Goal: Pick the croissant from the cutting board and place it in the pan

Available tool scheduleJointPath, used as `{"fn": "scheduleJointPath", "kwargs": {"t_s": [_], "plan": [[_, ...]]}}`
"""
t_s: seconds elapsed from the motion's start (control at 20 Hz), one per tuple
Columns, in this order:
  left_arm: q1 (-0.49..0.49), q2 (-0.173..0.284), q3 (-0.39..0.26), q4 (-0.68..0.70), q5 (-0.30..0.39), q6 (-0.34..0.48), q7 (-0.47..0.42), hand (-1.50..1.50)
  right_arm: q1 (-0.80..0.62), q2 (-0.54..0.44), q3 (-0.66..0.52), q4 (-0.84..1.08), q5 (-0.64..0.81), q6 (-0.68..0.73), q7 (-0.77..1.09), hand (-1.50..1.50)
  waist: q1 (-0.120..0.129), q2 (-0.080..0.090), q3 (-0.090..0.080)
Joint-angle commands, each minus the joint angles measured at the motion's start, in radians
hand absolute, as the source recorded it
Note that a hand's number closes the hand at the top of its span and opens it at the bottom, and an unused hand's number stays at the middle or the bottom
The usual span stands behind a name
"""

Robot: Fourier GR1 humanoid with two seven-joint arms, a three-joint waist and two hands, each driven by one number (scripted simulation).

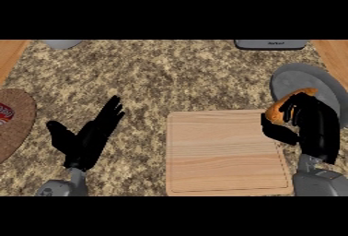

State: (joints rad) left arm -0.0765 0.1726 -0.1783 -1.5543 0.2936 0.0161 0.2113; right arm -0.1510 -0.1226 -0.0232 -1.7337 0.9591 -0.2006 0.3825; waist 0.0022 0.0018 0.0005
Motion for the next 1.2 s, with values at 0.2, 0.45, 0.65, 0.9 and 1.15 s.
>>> {"fn": "scheduleJointPath", "kwargs": {"t_s": [0.2, 0.45, 0.65, 0.9, 1.15], "plan": [[0.019, -0.024, -0.039, -0.071, -0.048, 0.024, 0.034, 0.00, -0.190, -0.109, -0.197, 0.475, -0.043, -0.243, -0.239, 1.50, 0.016, 0.002, 0.001], [0.005, -0.034, -0.024, -0.003, -0.028, -0.021, -0.010, 0.00, -0.316, -0.183, -0.335, 0.733, -0.097, -0.415, -0.348, 1.50, 0.026, 0.010, 0.002], [-0.051, -0.048, 0.001, 0.059, -0.043, -0.002, -0.004, 0.00, -0.398, -0.229, -0.410, 0.904, -0.192, -0.498, -0.475, 1.50, 0.015, 0.008, 0.001], [-0.026, -0.014, 0.017, 0.019, -0.026, -0.042, 0.000, 0.00, -0.514, -0.355, -0.505, 1.183, -0.286, -0.505, -0.663, 1.50, 0.036, 0.014, 0.003], [-0.015, -0.057, -0.031, 0.034, -0.066, -0.026, -0.029, 0.00, -0.552, -0.443, -0.566, 1.317, -0.338, -0.480, -0.790, 1.50, 0.049, 0.022, 0.005]]}}
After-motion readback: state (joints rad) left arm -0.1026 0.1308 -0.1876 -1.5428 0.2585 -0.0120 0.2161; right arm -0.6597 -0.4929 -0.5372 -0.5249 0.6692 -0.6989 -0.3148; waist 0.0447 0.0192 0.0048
